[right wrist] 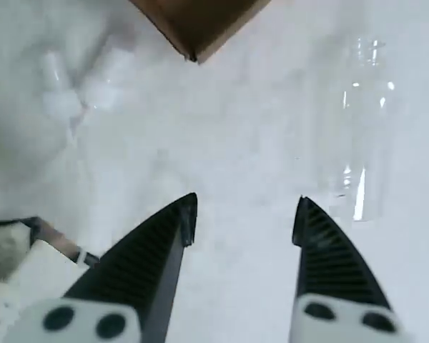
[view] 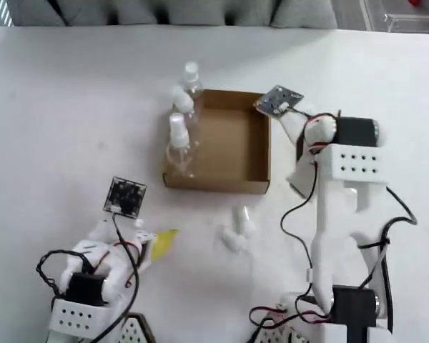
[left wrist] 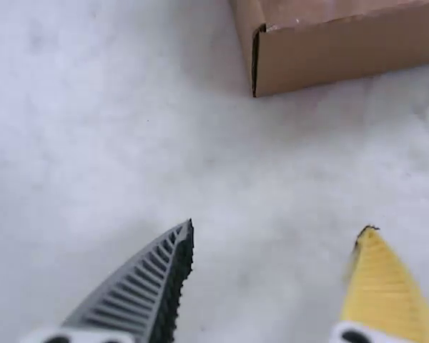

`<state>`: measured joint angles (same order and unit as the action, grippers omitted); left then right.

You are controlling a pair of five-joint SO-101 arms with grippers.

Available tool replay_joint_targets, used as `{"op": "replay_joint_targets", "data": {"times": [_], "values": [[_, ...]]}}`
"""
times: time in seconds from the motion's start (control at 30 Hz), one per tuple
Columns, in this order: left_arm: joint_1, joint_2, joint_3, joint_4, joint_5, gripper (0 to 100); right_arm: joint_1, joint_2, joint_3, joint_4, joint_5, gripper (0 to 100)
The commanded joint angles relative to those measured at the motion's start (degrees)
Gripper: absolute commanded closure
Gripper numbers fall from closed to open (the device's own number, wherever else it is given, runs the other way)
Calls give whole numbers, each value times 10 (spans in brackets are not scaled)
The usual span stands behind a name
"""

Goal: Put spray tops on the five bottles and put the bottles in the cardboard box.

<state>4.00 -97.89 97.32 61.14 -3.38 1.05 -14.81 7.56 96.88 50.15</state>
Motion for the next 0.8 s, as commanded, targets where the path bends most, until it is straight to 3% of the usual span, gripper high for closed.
{"op": "replay_joint_targets", "data": {"times": [0.0, 0.17, 0.47, 0.67, 0.77], "values": [[-6, 7, 0, 0, -4, 669, 51, -15, -25, -30, 127, 808], [-6, 7, 0, 1, -4, 669, 69, 27, -25, -77, 185, 807], [-6, 7, 0, -2, -4, 669, 79, 218, -96, -154, 184, 807], [-6, 7, 0, -2, -4, 669, 81, 300, -165, -154, 184, 671], [-6, 7, 0, -2, -4, 669, 81, 343, -200, -154, 186, 680]]}}
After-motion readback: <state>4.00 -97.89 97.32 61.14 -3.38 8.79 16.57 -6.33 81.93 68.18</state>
